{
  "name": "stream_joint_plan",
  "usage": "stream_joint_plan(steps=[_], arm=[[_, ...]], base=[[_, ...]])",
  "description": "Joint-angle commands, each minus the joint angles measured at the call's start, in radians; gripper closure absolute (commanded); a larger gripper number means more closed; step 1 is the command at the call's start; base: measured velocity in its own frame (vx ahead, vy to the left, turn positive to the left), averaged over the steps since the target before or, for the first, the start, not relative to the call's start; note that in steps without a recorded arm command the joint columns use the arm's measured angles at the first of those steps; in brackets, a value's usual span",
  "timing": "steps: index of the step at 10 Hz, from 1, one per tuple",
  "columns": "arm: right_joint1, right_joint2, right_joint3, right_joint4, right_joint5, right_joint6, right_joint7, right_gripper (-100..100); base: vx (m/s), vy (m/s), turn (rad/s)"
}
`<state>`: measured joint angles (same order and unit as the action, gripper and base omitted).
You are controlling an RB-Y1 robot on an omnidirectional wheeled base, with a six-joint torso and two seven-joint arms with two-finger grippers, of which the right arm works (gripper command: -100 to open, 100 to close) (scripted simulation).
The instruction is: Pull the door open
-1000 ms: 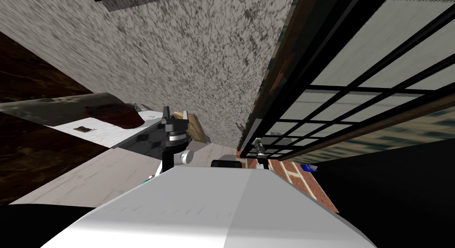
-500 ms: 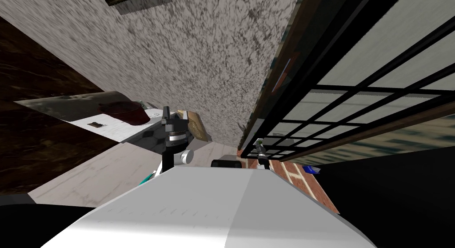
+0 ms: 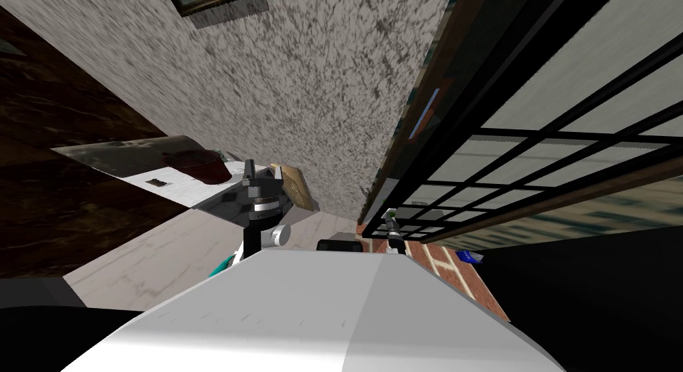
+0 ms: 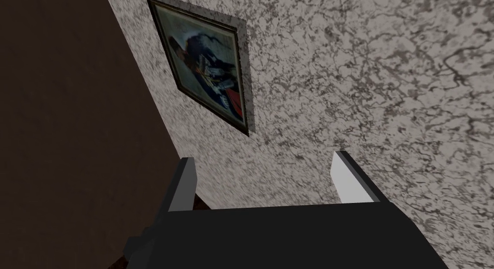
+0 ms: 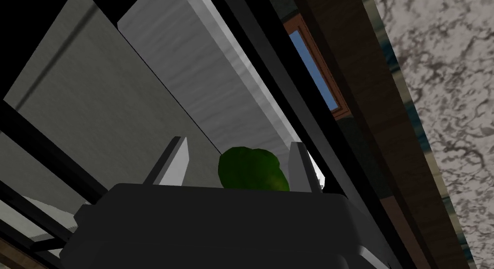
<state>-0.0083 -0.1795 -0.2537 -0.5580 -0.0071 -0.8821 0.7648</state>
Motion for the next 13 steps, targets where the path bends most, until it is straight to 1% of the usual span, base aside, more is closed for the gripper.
stream_joint_plan(steps=[1,2,4,5,6,7,8,10,11,12,13], arm=[[-0.004,-0.024,-0.009,0.016,-0.029,-0.012,-0.05,100],[-0.004,-0.024,-0.009,0.016,-0.029,-0.012,-0.065,100],[-0.004,-0.024,-0.009,0.008,-0.029,-0.012,-0.065,100],[-0.001,-0.028,-0.005,0.015,-0.042,-0.012,-0.106,100],[0.002,-0.031,-0.001,0.014,-0.056,-0.012,-0.128,100],[0.002,-0.031,-0.001,0.014,-0.056,-0.012,-0.146,100],[0.005,-0.034,0.004,0.013,-0.07,-0.012,-0.182,100],[0.005,-0.034,0.004,0.013,-0.07,-0.012,-0.187,100],[0.007,-0.037,0.009,0.012,-0.085,-0.013,-0.228,100],[0.007,-0.037,0.009,0.012,-0.085,-0.013,-0.228,100],[0.009,-0.041,0.014,0.01,-0.099,-0.013,-0.269,100]], base=[[-0.048,-0.005,0.12],[-0.033,-0.006,0.058],[-0.01,0.003,-0.014],[-0.024,0.001,0.075],[-0.043,0.005,0.118],[-0.041,0.004,0.033],[-0.032,-0.012,0.074],[-0.024,-0.01,0.026],[-0.026,-0.004,0.077],[-0.023,-0.006,0.043],[-0.024,0.004,0.07]])
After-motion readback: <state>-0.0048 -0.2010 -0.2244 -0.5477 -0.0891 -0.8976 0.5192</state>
